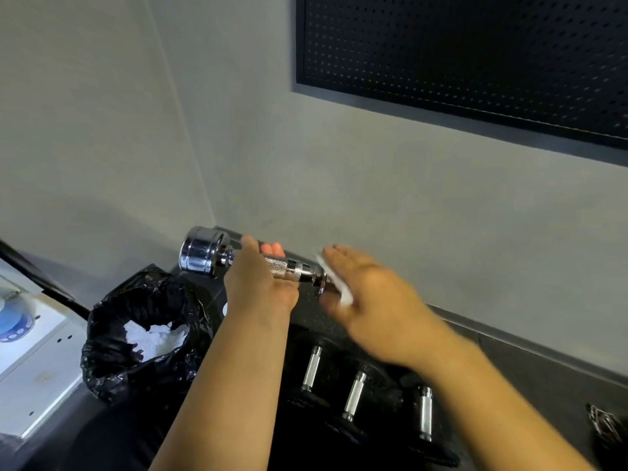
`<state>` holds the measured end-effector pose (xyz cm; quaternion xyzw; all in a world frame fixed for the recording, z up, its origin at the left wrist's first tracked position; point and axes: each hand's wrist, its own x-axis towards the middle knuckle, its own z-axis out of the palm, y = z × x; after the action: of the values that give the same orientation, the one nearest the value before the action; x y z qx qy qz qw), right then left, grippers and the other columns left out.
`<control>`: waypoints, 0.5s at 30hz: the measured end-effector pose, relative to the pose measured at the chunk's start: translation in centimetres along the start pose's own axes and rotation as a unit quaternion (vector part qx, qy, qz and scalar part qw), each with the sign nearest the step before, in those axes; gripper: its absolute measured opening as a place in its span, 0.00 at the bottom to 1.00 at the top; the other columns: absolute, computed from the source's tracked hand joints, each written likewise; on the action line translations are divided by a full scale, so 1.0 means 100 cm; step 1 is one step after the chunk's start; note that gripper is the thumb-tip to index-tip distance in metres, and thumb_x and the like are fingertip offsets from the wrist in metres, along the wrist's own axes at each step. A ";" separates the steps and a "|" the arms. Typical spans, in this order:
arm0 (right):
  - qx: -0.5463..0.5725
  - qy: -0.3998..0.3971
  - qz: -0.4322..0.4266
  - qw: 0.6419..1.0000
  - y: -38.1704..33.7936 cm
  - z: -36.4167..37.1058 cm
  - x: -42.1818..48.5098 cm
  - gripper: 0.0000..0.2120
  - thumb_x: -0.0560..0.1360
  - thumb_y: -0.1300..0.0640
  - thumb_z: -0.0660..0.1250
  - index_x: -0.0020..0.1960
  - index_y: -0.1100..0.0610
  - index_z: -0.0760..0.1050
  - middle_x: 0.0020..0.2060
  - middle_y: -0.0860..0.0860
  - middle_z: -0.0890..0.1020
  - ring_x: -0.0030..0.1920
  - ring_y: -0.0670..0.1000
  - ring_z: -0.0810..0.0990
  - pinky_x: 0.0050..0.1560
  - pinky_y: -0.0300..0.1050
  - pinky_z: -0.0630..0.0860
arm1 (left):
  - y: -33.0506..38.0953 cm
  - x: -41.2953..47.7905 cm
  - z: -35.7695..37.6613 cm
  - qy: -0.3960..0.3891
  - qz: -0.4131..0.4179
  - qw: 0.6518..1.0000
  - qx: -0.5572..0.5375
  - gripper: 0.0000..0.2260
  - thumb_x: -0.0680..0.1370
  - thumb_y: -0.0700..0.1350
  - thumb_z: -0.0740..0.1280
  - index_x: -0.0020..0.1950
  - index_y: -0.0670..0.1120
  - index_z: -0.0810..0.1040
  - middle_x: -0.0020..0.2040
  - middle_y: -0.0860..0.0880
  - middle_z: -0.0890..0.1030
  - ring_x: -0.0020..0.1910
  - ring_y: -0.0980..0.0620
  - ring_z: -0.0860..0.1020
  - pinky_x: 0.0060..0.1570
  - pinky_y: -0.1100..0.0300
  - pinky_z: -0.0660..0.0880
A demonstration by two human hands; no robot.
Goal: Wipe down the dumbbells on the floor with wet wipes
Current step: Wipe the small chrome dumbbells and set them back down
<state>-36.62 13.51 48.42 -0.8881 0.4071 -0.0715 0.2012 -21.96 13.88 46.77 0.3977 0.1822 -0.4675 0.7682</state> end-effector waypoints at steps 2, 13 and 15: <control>-0.045 -0.030 -0.033 0.998 -0.004 0.017 -0.015 0.47 0.72 0.43 0.65 0.78 0.51 0.36 0.78 0.47 0.40 0.77 0.48 0.37 0.77 0.50 0.41 | 0.001 0.002 -0.003 0.001 -0.008 1.000 -0.011 0.10 0.81 0.48 0.62 0.59 0.45 0.76 0.42 0.50 0.76 0.39 0.55 0.78 0.61 0.50 0.75; 0.012 0.256 -0.095 0.962 0.034 0.041 -0.005 0.26 0.77 0.40 0.58 0.68 0.54 0.72 0.61 0.52 0.76 0.60 0.51 0.73 0.58 0.47 0.71 | -0.008 -0.009 -0.002 -0.030 -0.063 0.998 0.003 0.12 0.82 0.51 0.58 0.44 0.45 0.71 0.36 0.52 0.71 0.32 0.56 0.73 0.50 0.52 0.74; 0.043 0.315 -0.093 0.944 0.034 0.044 -0.002 0.25 0.75 0.38 0.60 0.65 0.53 0.74 0.57 0.52 0.76 0.56 0.50 0.74 0.54 0.45 0.71 | -0.011 -0.011 -0.001 -0.048 -0.061 0.997 0.006 0.14 0.82 0.52 0.57 0.41 0.46 0.69 0.29 0.53 0.68 0.25 0.57 0.71 0.41 0.57 0.74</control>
<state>-37.80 12.97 43.00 -0.8447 0.3620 -0.3831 0.0933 -23.47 14.25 46.93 0.3672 0.1663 -0.5335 0.7436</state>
